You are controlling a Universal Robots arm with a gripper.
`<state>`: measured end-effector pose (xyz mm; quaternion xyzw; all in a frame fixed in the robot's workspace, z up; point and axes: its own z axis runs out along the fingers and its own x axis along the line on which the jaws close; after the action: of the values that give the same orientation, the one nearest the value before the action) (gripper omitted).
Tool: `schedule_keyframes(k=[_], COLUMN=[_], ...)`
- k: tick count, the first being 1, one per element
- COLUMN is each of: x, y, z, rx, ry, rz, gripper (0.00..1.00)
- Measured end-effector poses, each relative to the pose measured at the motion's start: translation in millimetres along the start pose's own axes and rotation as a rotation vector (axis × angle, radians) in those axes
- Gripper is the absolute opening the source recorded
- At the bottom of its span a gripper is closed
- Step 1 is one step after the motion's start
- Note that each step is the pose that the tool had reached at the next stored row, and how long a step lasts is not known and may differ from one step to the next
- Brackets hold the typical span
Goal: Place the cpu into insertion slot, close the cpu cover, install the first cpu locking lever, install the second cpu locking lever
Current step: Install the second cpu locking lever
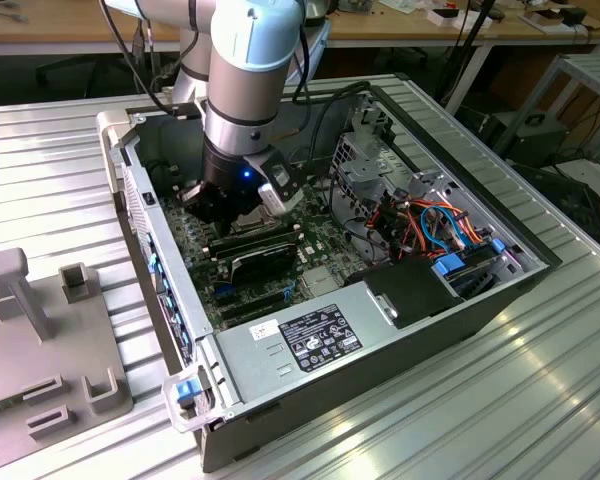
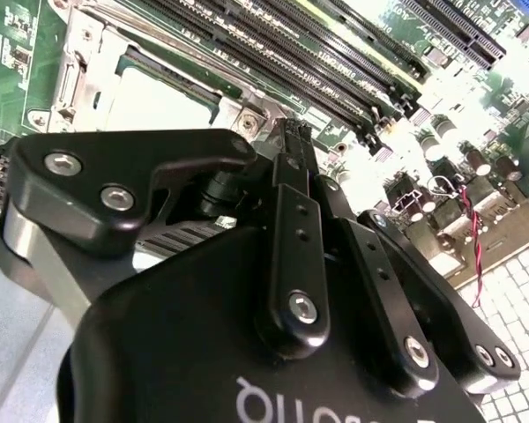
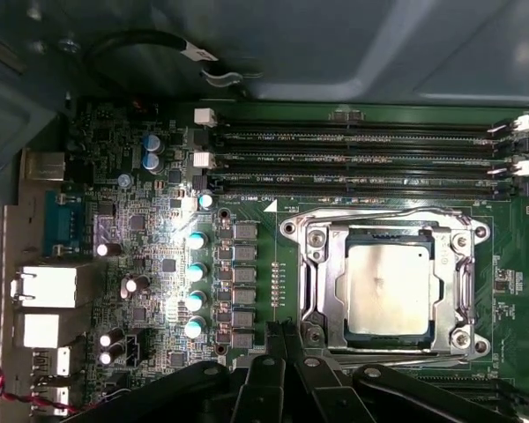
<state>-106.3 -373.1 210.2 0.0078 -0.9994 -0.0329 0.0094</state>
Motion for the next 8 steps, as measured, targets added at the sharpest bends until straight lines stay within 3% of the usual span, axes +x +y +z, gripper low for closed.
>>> schedule_keyframes(k=[8], x=[0.2], y=[1.8], z=[-12.8], rx=[0.0], ry=[0.0], rz=[0.0], gripper=[0.11])
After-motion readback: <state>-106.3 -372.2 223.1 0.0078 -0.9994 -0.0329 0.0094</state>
